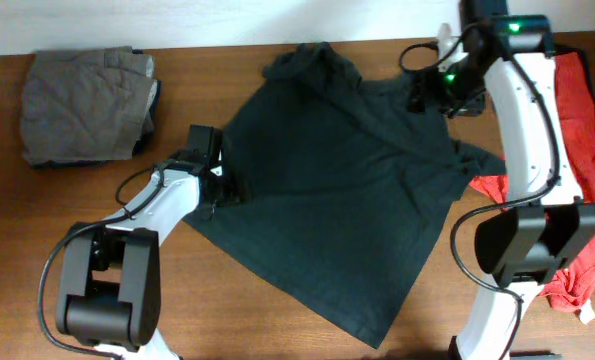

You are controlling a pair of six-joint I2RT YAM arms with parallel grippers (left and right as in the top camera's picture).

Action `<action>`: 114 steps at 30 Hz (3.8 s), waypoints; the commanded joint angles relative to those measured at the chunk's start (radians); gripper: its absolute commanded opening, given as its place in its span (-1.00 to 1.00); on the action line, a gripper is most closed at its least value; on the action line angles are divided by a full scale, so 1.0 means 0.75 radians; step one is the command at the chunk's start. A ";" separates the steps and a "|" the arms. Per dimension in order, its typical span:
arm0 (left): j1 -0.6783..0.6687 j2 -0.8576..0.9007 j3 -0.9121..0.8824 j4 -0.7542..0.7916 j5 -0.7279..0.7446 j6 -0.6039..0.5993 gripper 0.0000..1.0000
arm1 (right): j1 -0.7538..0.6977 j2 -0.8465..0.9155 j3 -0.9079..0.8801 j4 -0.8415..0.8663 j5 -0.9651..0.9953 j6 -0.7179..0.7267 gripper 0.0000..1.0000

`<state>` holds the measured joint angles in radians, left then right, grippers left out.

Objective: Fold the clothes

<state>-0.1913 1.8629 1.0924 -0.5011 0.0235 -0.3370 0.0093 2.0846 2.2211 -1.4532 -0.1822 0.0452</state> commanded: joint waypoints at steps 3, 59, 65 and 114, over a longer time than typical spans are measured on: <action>0.003 0.179 -0.021 0.065 0.030 -0.044 0.98 | 0.077 0.004 0.001 0.020 0.006 -0.015 0.40; 0.259 -0.406 0.063 0.105 -0.003 0.112 0.98 | 0.322 -0.339 0.004 -0.011 0.021 -0.093 0.48; 0.259 -0.669 0.064 -0.091 -0.004 0.112 0.99 | 0.318 -0.396 0.004 -0.011 0.091 -0.096 0.51; -0.051 -0.415 -0.062 -0.084 -0.027 0.102 0.99 | 0.281 0.492 0.003 1.038 0.109 -0.279 0.57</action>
<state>-0.2272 1.5276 1.0561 -0.5758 0.0105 -0.2615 0.2249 2.4119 2.2211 -0.7036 -0.0914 -0.1680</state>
